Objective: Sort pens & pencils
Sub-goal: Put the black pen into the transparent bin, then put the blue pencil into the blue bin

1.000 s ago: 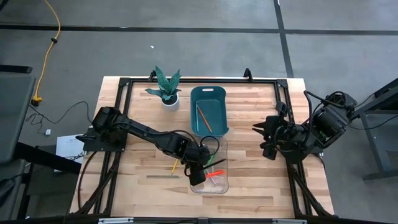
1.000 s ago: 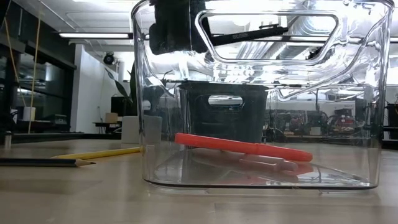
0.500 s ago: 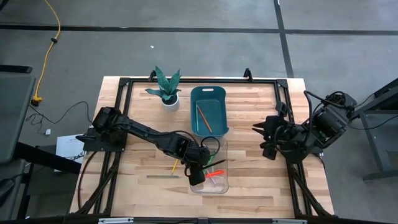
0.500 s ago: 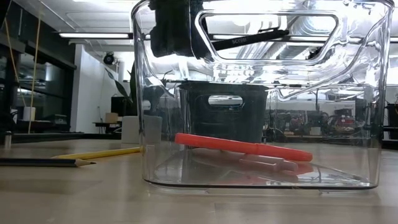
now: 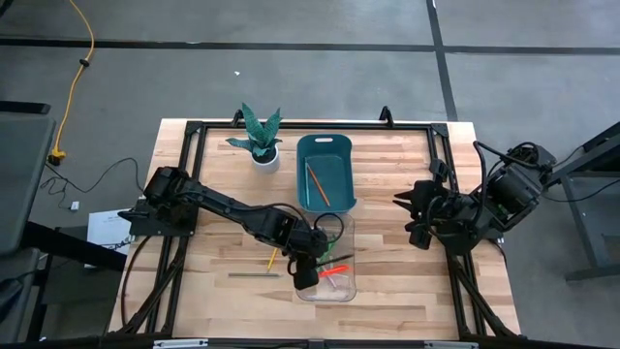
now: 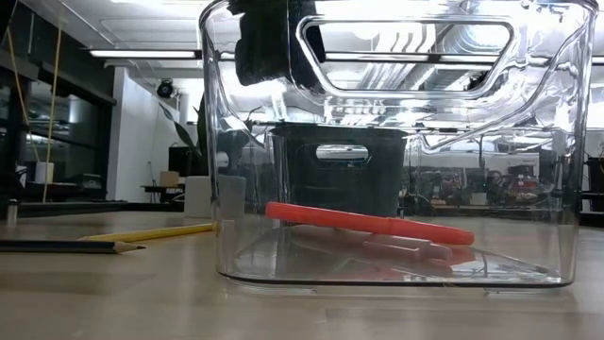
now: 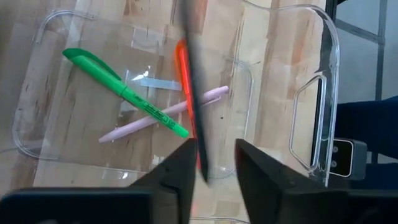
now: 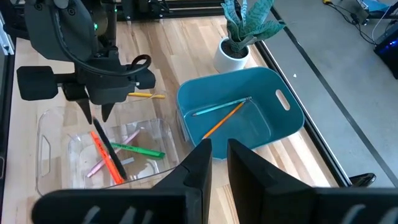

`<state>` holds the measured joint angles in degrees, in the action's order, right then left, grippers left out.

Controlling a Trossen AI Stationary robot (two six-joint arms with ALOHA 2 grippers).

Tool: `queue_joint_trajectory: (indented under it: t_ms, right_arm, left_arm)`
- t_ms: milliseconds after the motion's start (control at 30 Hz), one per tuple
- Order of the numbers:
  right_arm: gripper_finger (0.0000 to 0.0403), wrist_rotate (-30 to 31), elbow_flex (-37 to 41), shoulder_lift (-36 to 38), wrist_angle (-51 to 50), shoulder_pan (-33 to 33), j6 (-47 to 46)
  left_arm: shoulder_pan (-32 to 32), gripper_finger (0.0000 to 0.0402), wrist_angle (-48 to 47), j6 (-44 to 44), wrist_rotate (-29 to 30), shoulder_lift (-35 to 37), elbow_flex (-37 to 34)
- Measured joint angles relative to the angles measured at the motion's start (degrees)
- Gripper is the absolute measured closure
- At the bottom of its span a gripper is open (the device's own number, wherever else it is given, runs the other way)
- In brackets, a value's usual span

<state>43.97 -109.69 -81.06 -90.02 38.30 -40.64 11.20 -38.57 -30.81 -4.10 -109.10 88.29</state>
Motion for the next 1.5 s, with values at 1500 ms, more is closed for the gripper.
queue_joint_trajectory:
  t_ms: [1500]
  right_arm:
    - [0.0362, -1.5, 0.0, 0.0, 0.0, 0.0, -4.3]
  left_arm:
    - [11.3, 0.0305, -27.1, 4.5, 7.5, 23.1, -13.1]
